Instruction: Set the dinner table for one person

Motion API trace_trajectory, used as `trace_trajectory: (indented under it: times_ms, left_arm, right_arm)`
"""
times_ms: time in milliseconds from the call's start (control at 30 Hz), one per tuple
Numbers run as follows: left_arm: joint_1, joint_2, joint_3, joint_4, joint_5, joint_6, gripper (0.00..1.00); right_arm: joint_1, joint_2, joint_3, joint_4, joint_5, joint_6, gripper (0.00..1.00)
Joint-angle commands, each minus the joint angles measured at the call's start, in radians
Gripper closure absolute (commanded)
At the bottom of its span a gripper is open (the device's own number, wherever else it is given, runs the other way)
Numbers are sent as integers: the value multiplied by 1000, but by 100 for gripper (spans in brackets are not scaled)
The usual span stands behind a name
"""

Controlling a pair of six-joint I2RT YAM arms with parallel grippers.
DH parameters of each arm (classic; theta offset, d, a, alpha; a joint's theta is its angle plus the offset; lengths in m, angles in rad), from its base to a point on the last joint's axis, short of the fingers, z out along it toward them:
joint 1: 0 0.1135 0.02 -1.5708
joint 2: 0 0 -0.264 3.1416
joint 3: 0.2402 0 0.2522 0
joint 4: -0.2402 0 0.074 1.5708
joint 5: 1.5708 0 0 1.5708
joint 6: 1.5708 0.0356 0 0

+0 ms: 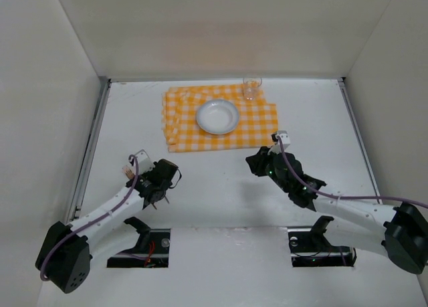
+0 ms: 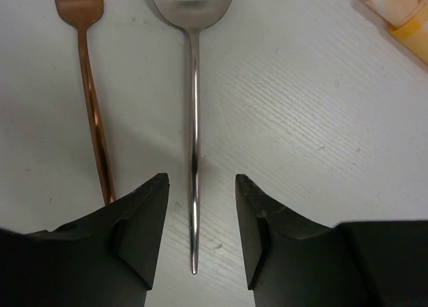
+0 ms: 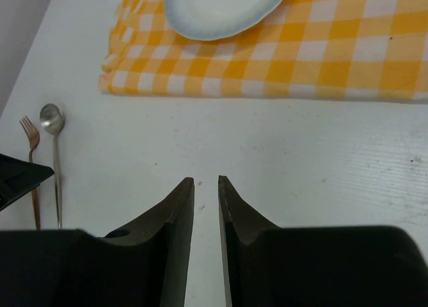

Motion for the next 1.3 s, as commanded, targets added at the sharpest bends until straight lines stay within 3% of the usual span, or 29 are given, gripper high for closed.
trace_trajectory:
  times_ms: [0, 367, 633, 833, 900, 967, 1100, 1267]
  left_arm:
    - [-15, 17, -5, -25, 1, -43, 59]
    - [27, 66, -51, 45, -1, -43, 75]
    - [35, 129, -32, 97, 1, -24, 78]
    - [50, 115, -57, 108, 5, -9, 94]
    - [55, 74, -61, 102, 2, 15, 98]
    - [35, 0, -54, 96, -12, 41, 100]
    - [-9, -91, 73, 68, -27, 159, 100]
    - [-162, 44, 326, 149, -19, 268, 100]
  right_arm:
    - [16, 16, -2, 96, -39, 20, 73]
    - [20, 13, -16, 110, -36, 33, 70]
    - [28, 9, -20, 114, -30, 35, 70]
    - [25, -51, -39, 107, -28, 41, 67]
    - [16, -71, -45, 99, -30, 43, 63]
    - [11, -99, -57, 105, -24, 44, 53]
    - [-13, -140, -72, 99, 15, 58, 40]
    - [-118, -186, -114, 74, 56, 122, 33]
